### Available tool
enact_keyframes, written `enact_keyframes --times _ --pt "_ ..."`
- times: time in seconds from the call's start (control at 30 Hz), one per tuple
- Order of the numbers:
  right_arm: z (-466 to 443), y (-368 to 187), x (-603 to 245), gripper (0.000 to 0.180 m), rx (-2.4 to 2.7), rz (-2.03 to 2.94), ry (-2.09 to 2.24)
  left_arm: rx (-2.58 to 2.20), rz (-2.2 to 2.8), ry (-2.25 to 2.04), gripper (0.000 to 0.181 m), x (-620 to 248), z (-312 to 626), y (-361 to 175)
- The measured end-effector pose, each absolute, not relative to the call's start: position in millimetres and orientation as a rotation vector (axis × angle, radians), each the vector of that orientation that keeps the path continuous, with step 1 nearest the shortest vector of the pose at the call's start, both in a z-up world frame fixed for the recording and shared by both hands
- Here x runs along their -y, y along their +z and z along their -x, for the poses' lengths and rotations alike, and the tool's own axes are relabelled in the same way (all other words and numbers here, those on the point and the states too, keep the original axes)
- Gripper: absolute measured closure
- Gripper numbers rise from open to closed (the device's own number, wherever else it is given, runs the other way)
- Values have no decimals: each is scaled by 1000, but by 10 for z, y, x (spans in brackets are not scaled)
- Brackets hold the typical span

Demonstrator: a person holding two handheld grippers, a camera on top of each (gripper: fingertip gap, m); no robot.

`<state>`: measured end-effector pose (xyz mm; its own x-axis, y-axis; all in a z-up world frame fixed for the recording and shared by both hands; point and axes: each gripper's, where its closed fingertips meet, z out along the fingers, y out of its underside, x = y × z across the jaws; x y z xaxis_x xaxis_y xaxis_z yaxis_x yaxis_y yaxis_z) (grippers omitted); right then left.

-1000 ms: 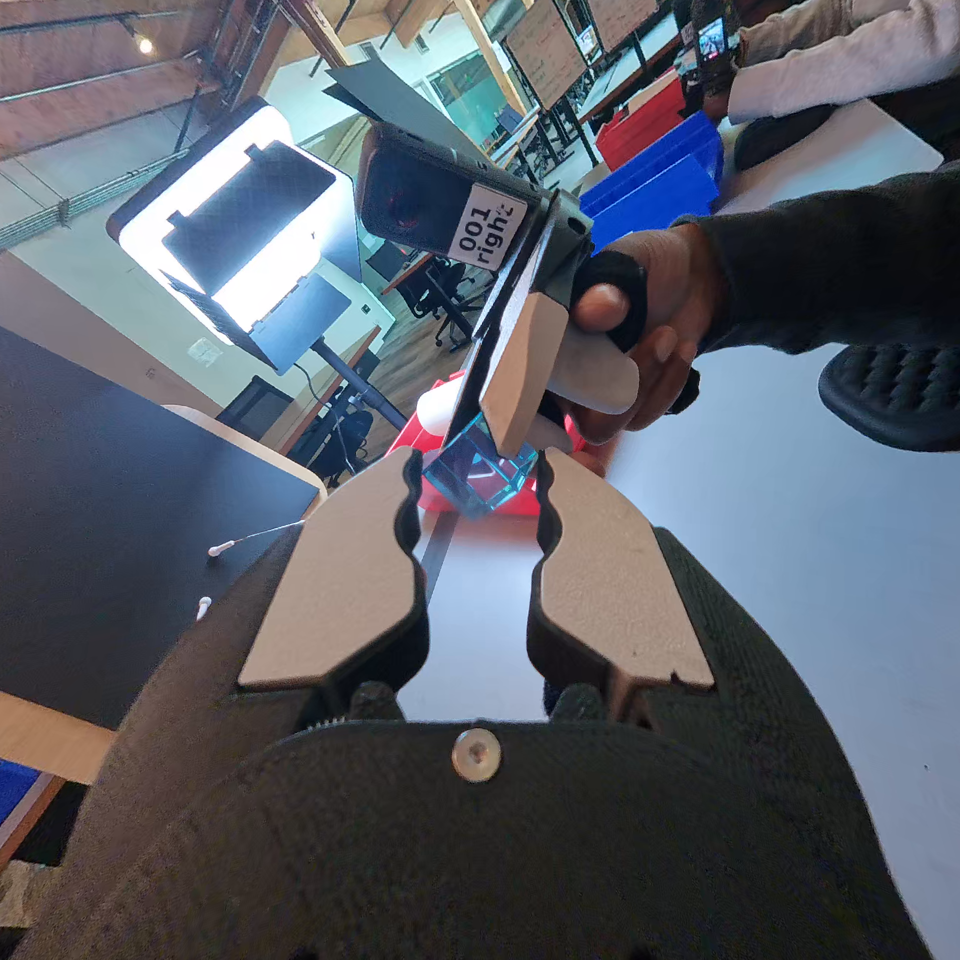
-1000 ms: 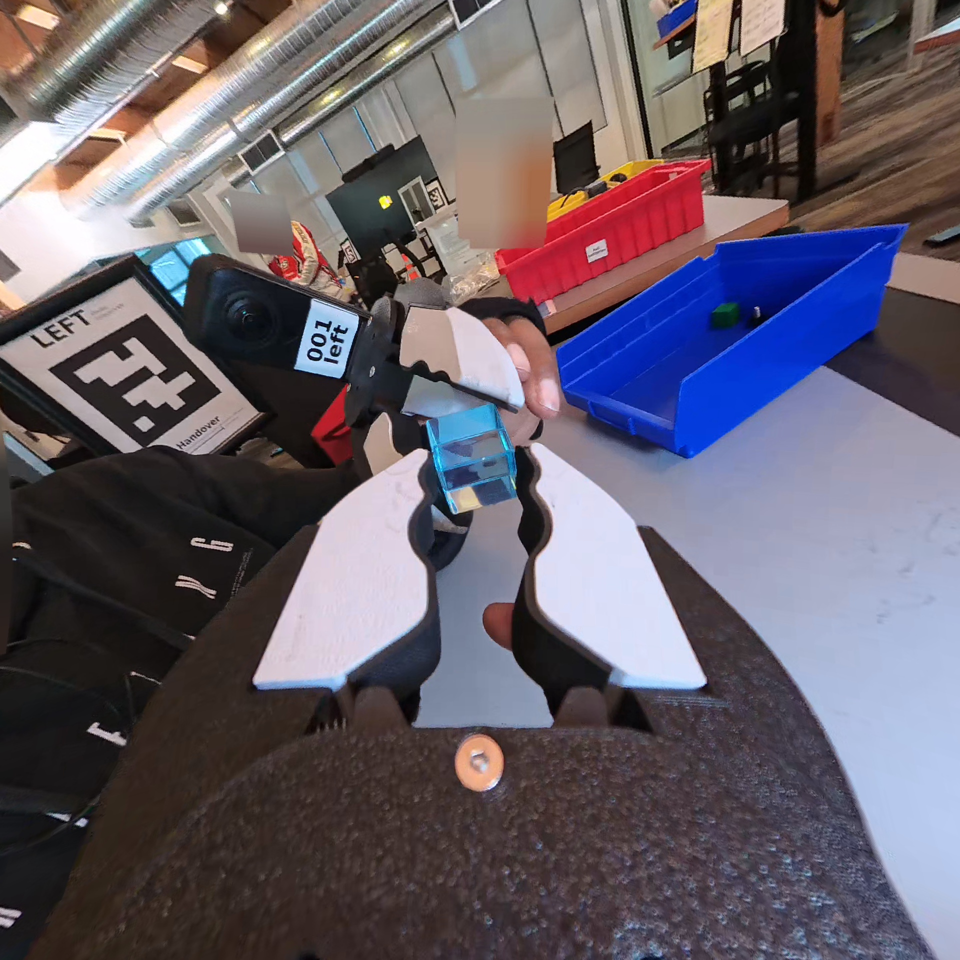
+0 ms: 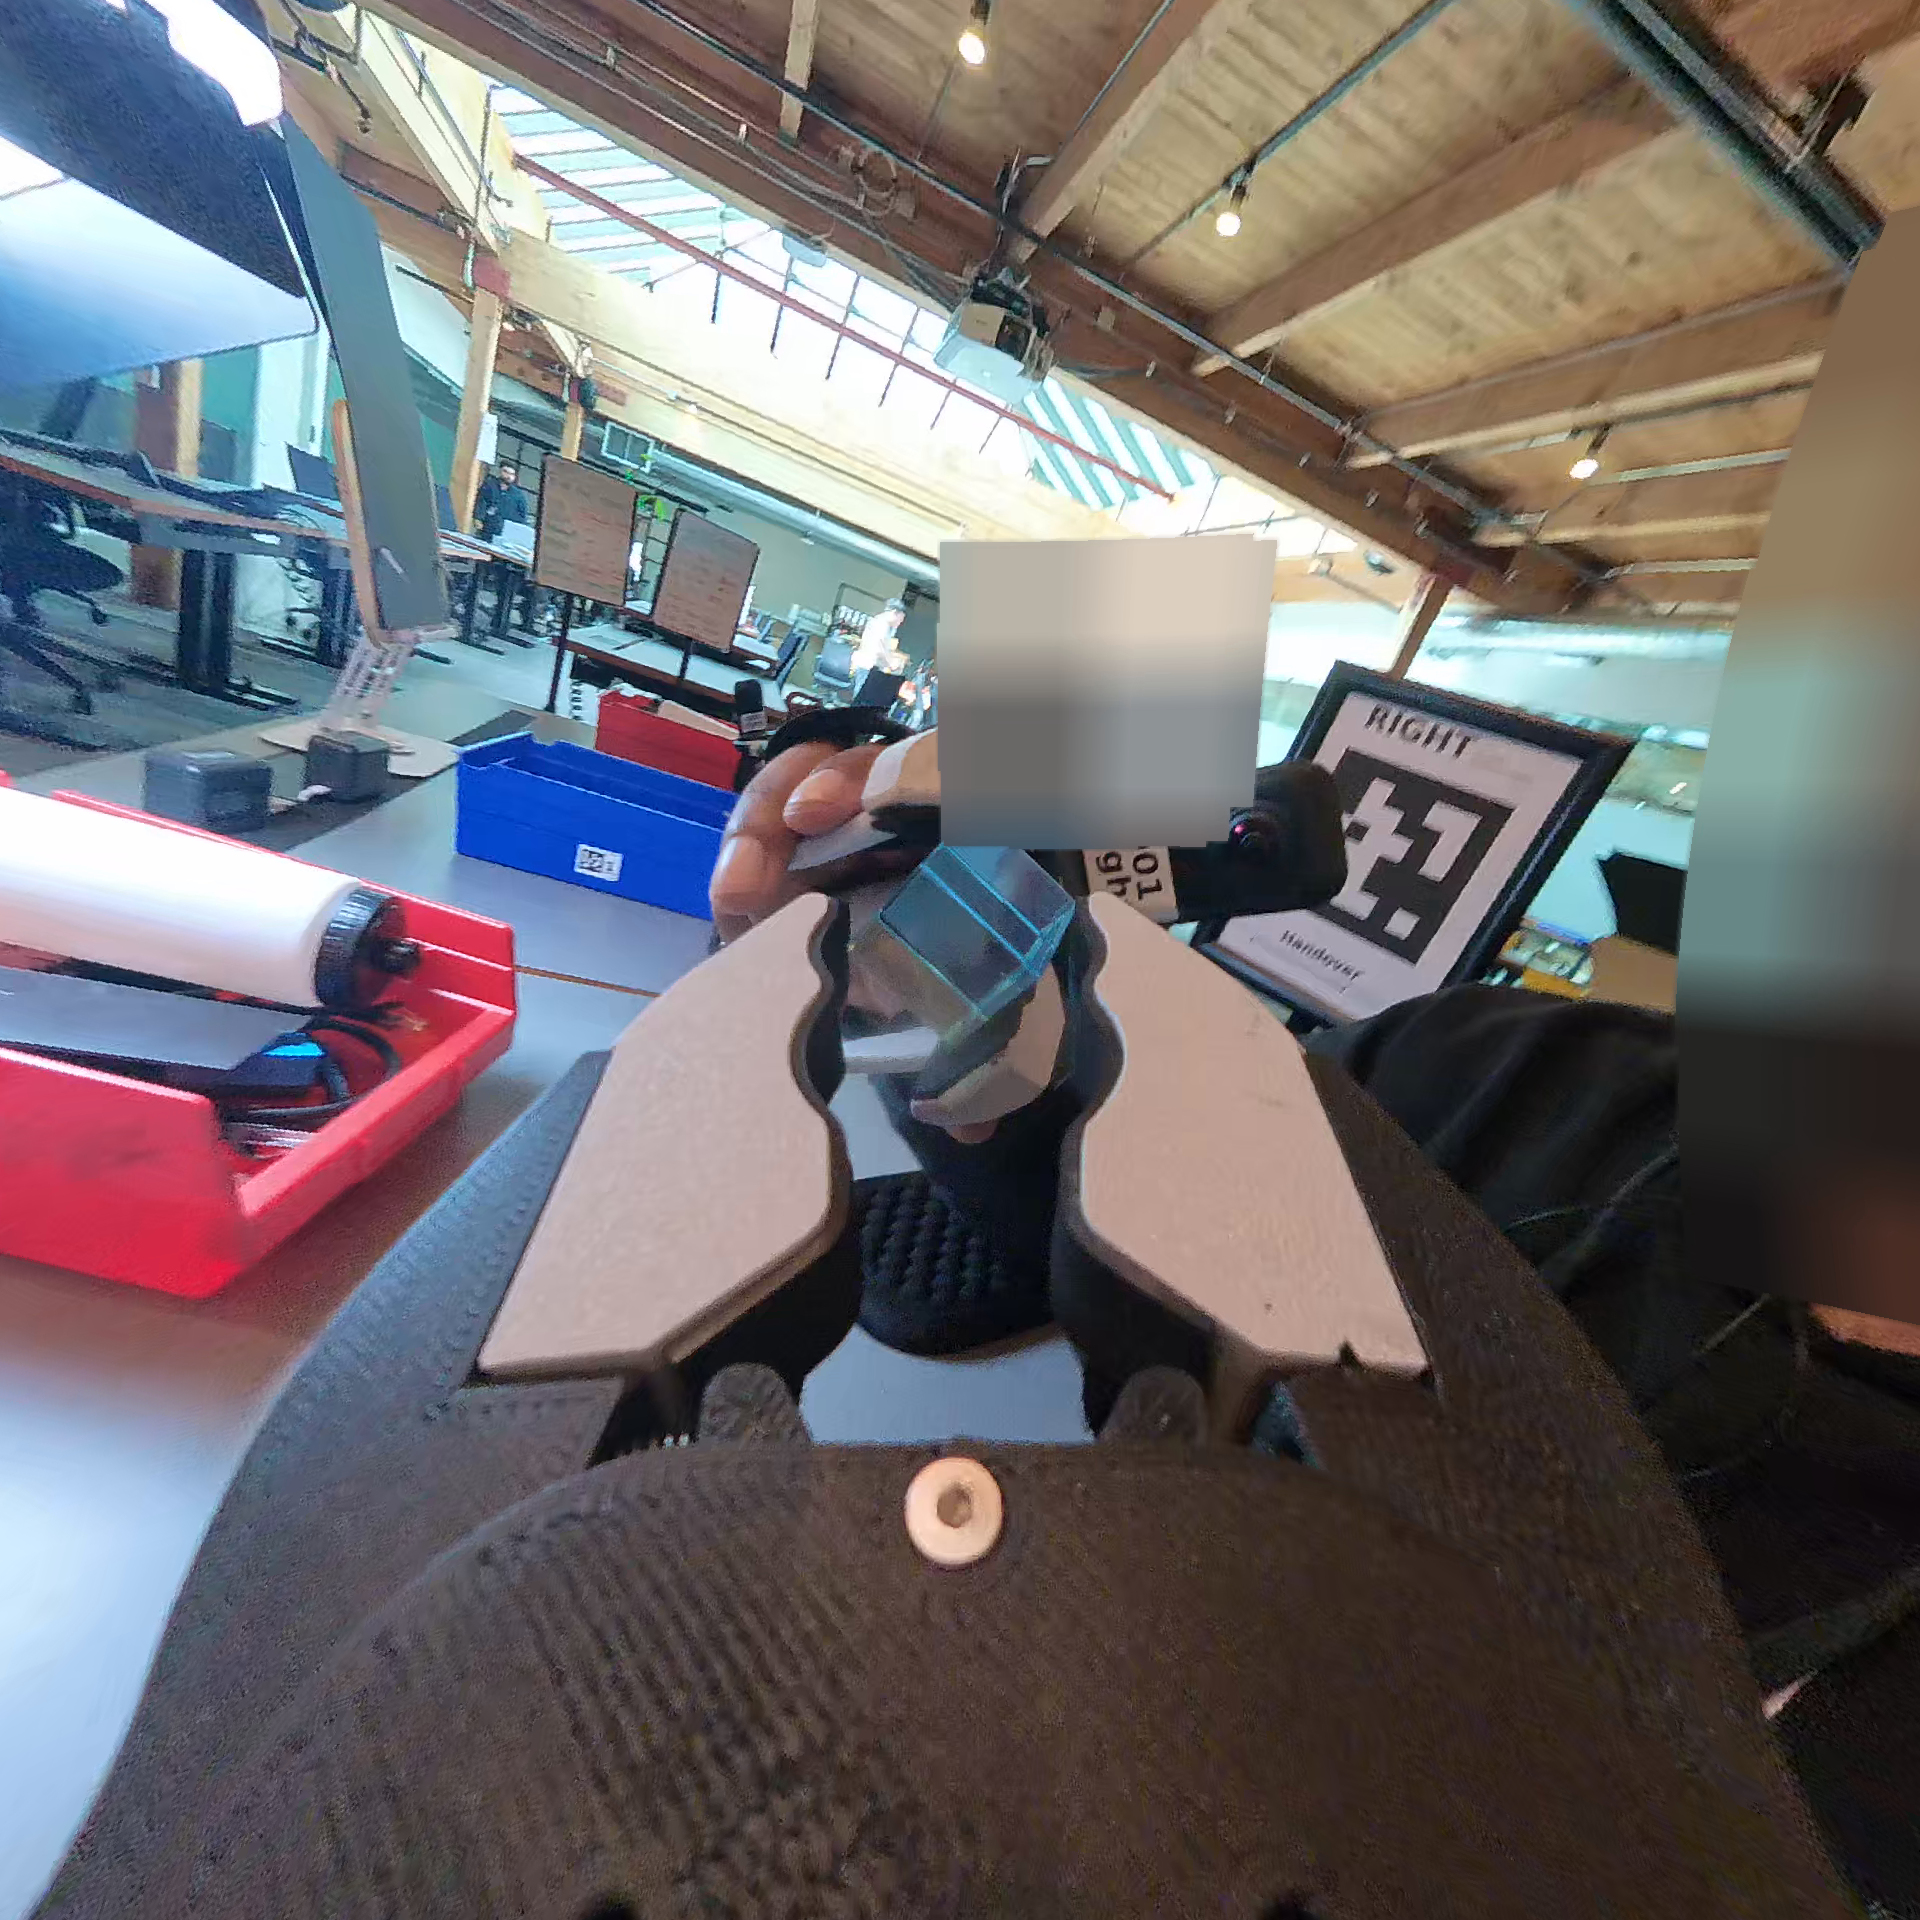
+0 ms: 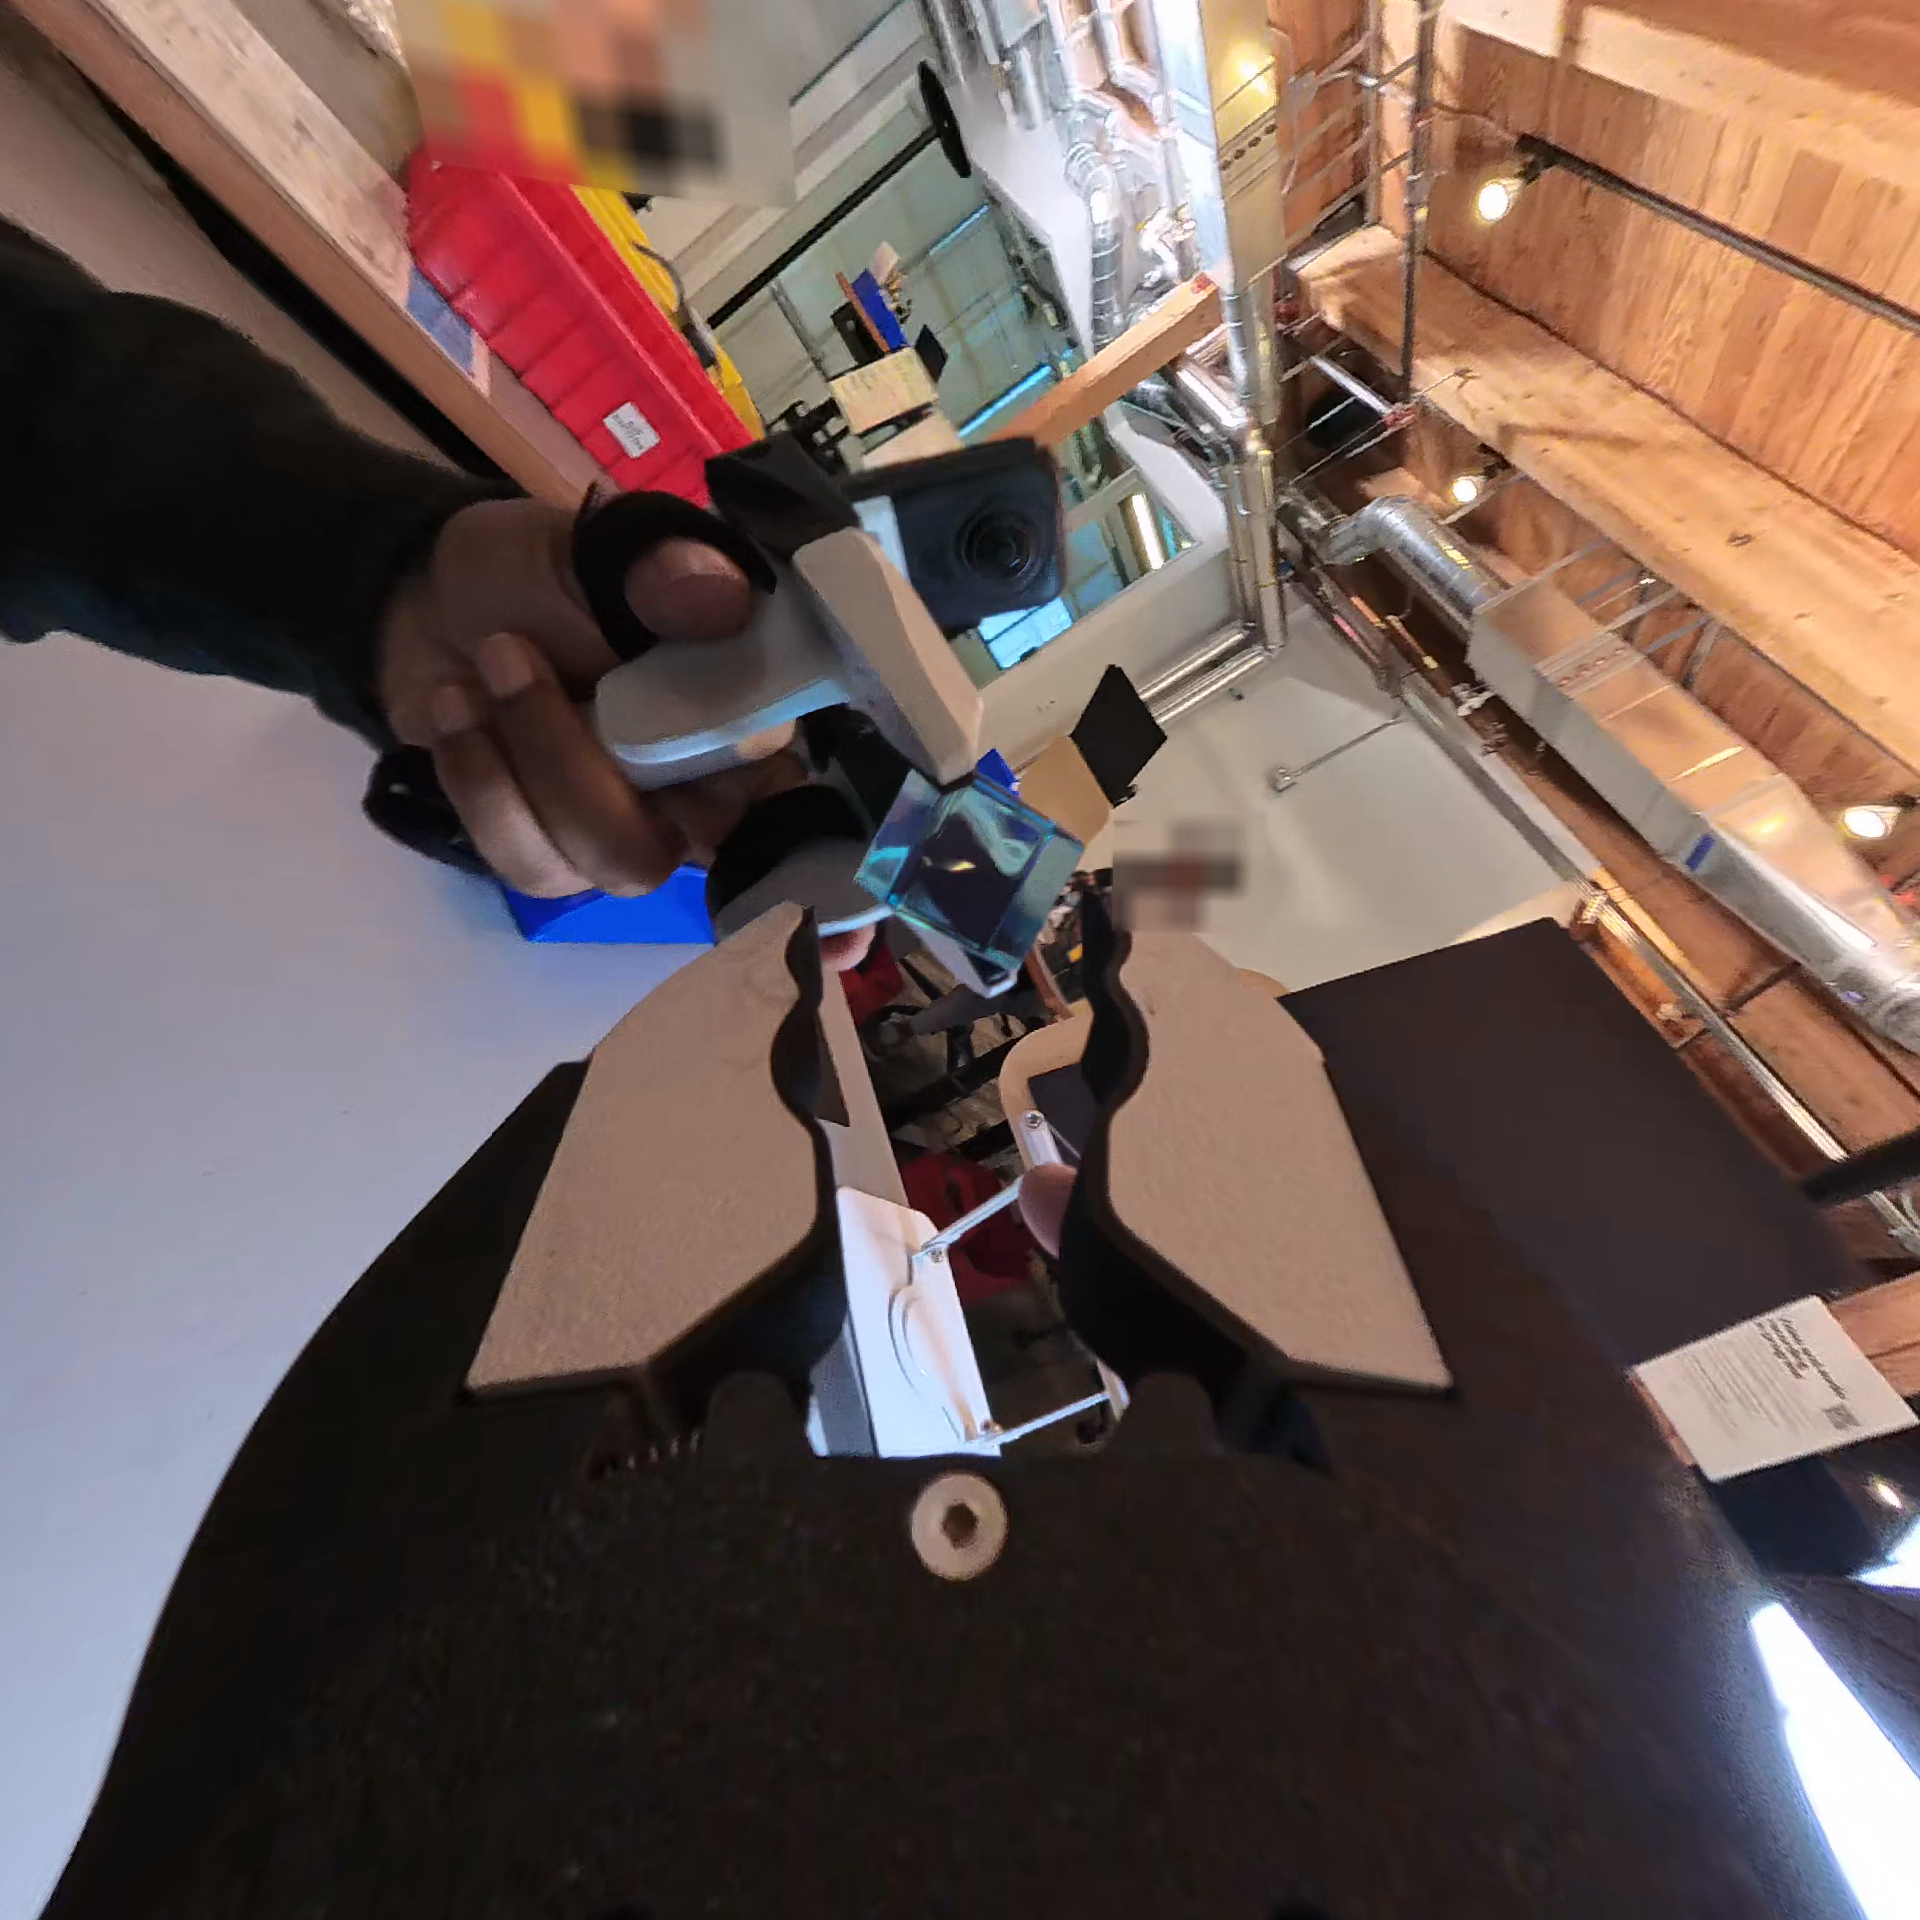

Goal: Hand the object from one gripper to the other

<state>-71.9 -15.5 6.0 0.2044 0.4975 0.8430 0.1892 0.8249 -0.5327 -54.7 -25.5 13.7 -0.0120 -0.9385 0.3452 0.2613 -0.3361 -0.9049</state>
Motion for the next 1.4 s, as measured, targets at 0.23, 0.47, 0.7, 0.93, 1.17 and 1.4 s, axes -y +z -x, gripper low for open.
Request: enact_keyframes --times 0.23,0.47,0.7,0.93,1.17,1.4 --pt "755 150 104 137 1248 595 159 -632 1246 -1745 140 205 492 195" --pt "746 169 118 138 1234 590 194 -618 1244 -1811 140 227 465 193" --pt "707 114 134 127 1316 532 105 -598 1333 -1842 140 200 417 118" --pt "669 1 89 129 1406 572 101 -582 1409 -1848 140 159 364 18" --pt "660 -20 80 135 1422 625 148 -575 1425 -1839 140 130 368 -15" --pt "580 76 32 136 1363 699 335 -667 1360 -1494 129 106 448 67"
